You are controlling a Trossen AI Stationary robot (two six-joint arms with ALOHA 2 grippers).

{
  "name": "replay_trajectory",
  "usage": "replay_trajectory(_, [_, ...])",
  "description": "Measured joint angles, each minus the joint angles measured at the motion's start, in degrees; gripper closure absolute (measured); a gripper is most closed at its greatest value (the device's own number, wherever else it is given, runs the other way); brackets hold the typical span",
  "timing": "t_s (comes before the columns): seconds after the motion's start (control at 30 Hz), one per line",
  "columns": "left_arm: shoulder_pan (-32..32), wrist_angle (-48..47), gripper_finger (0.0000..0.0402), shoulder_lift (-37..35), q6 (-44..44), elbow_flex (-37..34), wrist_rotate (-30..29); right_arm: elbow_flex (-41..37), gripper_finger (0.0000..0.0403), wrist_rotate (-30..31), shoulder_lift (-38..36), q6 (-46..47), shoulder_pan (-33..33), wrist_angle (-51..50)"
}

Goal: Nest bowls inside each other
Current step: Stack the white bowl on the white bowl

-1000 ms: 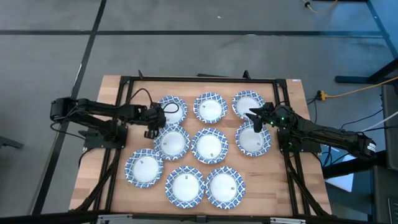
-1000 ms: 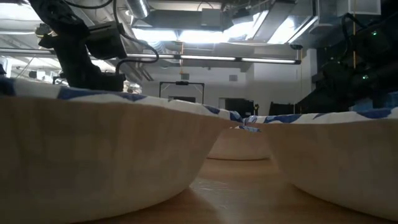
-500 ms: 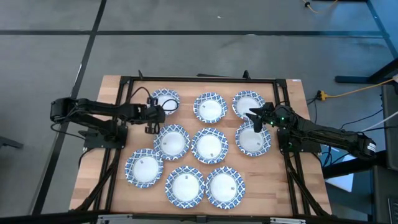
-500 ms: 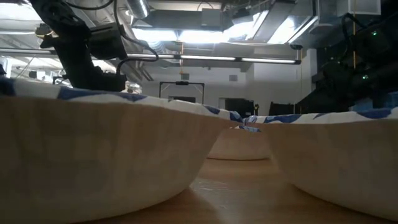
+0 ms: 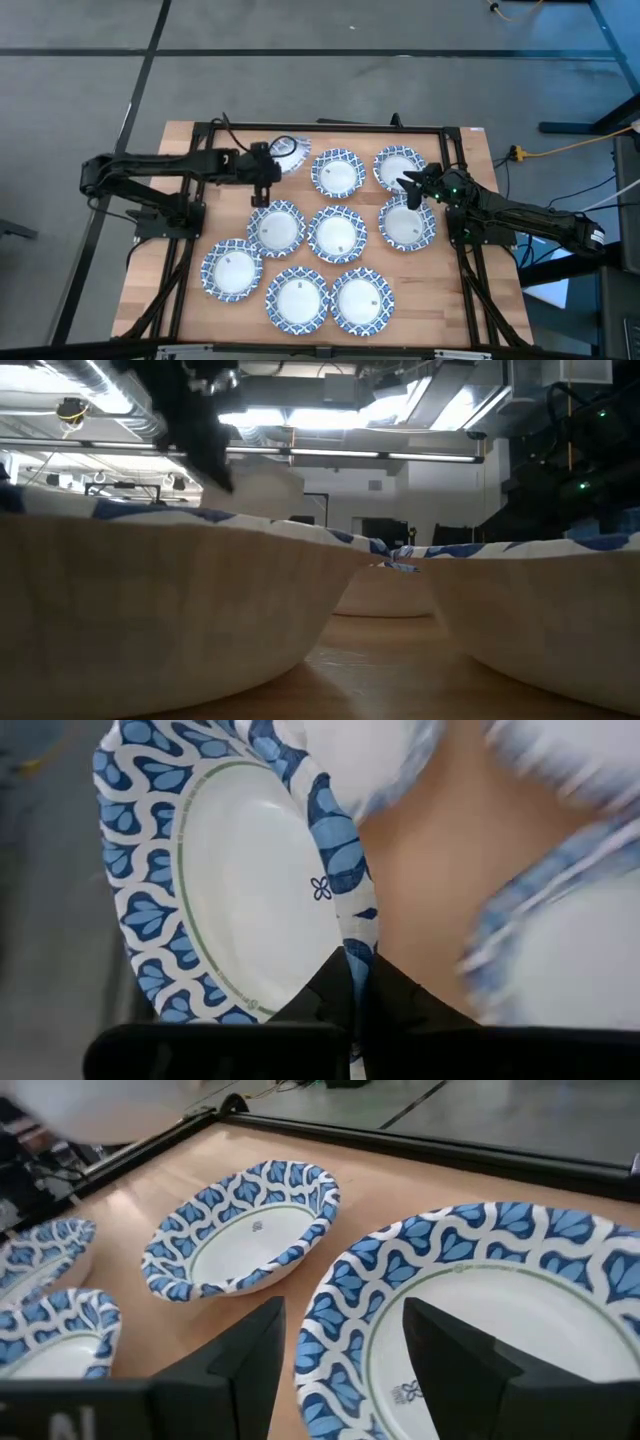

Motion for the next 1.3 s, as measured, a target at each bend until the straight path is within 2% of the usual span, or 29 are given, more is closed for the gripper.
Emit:
replay_trajectory(0.13, [-4.3, -2.7, 0.0401, 0.0, -8.4, 4.2, 8.2, 0.0, 0.0198, 0.0, 0.0, 1.1, 0.0, 0.0])
replay_trajectory(0.27, [-11.5, -3.6, 0.0401, 0.0, -15.9, 4.9, 9.9, 0.0, 0.0198, 0.0, 0.0, 1.3, 0.0, 0.0])
replay_trajectory(0.37, [-17.4, -3.4, 0.0401, 0.0, -21.6, 4.9, 7.3, 0.0, 0.0198, -0.7, 0.0, 1.2, 0.0, 0.0])
replay_trajectory(0.53, [-26.0, -3.5, 0.0401, 2.0, -31.1, 5.0, -2.2, 0.0, 0.0198, -1.3, 0.0, -0.5, 0.0, 0.0])
replay_trajectory(0.63, [-29.0, -4.5, 0.0401, 5.4, -34.9, 5.0, -4.0, 0.0, 0.0198, -1.4, 0.0, -0.7, 0.0, 0.0])
replay_trajectory(0.83, [-31.0, -7.1, 0.0401, 14.9, -39.3, 5.0, -4.4, 0.0, 0.0198, -1.4, 0.0, -0.9, 0.0, -0.3])
replay_trajectory(1.0, [-31.1, -8.1, 0.0401, 20.8, -41.5, 5.0, -1.0, 0.0, 0.0198, -1.5, 0.0, -0.6, 0.0, -1.8])
replay_trajectory(1.3, [-30.9, -7.9, 0.0395, 21.7, -41.8, 5.0, -0.9, 0.0, 0.0198, -1.5, 0.0, -0.4, 0.0, -2.1])
